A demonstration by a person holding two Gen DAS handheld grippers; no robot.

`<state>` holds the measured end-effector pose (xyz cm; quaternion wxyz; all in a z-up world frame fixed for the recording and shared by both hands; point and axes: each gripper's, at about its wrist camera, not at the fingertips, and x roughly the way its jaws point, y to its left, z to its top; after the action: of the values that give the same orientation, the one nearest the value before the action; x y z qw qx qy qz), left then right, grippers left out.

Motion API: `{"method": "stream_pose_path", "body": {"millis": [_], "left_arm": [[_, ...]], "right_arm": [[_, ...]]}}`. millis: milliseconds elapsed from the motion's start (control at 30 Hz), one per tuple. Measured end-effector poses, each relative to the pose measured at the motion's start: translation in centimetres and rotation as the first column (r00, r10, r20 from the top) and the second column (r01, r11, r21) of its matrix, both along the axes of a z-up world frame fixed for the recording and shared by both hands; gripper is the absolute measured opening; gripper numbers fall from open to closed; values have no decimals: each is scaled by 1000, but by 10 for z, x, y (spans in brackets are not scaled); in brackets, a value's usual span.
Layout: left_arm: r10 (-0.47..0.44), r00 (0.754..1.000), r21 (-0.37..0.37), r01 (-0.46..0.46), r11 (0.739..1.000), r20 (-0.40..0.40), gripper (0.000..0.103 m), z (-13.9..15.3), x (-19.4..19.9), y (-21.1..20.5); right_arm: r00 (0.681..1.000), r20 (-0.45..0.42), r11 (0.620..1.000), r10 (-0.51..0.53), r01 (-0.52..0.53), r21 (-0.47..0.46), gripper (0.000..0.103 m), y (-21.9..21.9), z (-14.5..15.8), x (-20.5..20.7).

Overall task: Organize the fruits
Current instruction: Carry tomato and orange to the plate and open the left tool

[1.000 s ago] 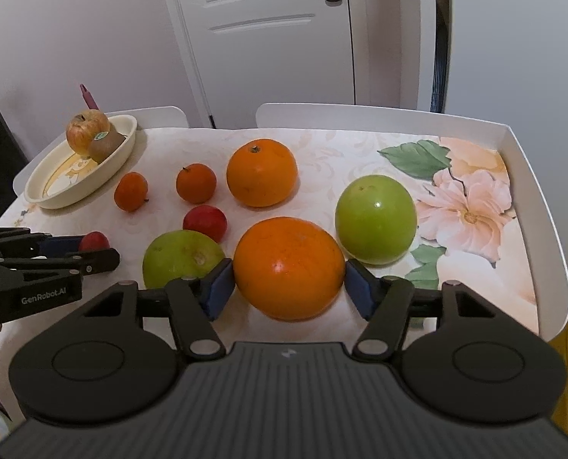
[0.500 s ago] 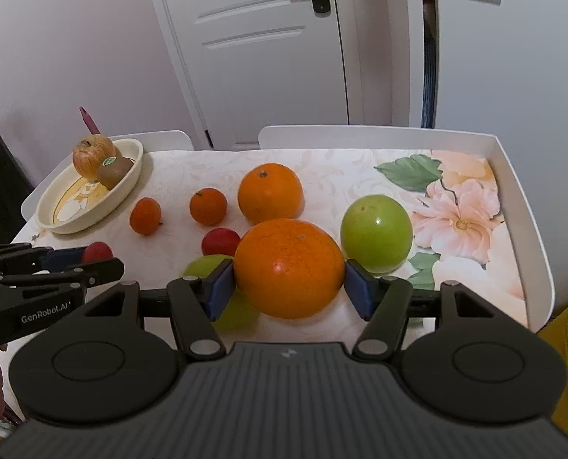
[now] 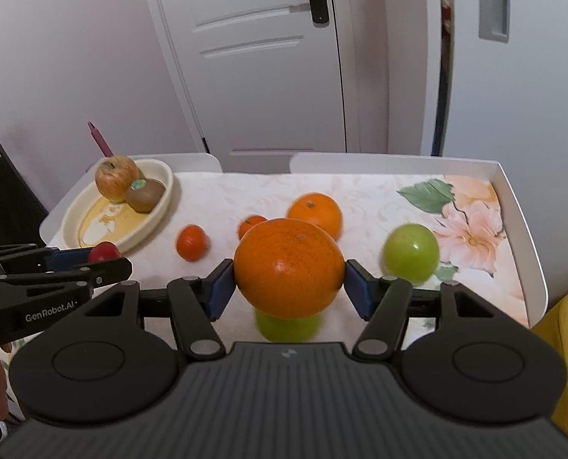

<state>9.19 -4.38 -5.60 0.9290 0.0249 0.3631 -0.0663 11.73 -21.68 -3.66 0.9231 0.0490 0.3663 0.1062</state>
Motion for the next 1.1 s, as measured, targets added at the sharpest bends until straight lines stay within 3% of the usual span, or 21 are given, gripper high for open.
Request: {"method": "stream_pose_path", "body": {"millis": [267, 567, 1100], "left_arm": [[-29, 999, -12, 29, 1000, 27, 38, 25, 8, 41], [-31, 999, -10, 31, 999, 40, 38, 34, 26, 96], [-29, 1000, 29, 29, 999, -2, 38, 4, 72, 168]], "right_arm": [[1000, 21, 1000, -6, 6, -7, 77, 48, 22, 6], [1000, 23, 1000, 13, -13, -6, 77, 106, 26, 23], [999, -4, 999, 41, -40, 10, 77, 177, 2, 62]]}}
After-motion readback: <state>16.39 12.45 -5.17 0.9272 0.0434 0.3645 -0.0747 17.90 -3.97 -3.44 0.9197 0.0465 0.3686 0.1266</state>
